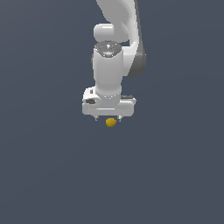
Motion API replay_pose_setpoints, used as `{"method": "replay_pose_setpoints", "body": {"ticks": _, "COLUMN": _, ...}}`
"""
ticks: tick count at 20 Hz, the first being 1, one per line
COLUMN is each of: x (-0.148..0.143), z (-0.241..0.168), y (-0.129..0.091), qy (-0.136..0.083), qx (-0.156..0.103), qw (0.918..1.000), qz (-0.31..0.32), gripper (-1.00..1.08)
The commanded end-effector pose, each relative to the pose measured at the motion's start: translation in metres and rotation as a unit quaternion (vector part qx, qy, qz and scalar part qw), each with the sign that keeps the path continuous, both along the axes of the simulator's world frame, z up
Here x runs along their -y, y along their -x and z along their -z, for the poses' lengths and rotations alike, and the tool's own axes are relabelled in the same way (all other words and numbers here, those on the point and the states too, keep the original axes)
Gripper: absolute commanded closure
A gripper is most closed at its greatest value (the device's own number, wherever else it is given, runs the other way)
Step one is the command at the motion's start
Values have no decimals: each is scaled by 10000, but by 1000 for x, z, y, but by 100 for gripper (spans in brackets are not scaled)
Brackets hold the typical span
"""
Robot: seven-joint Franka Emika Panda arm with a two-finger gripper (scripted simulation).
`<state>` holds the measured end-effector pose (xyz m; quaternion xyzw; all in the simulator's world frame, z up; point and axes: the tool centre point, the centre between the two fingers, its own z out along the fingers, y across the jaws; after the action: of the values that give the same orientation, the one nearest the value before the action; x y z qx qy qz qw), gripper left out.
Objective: Pick up the object and move it to a goal position.
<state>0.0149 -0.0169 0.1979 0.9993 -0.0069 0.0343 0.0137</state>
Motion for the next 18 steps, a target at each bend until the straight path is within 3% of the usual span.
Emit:
{"method": "replay_pose_setpoints", "body": {"ticks": 1, "x": 0, "z": 0, "y": 0, "qy": 0, "qx": 0, "qw": 10000, "qz": 0, "gripper": -92}}
{"method": "replay_pose_setpoints", "body": {"ticks": 10, "x": 12, "z": -11, "y": -4, "qy": 101, "qx": 27, "qw": 9999, "qz": -77, "gripper": -92}}
{"method": "replay_pose_setpoints", "body": {"ticks": 18, "x": 9, "z": -1, "y": 1, "qy": 61, "qx": 7, "qw": 10000, "qz": 79, "gripper": -92}}
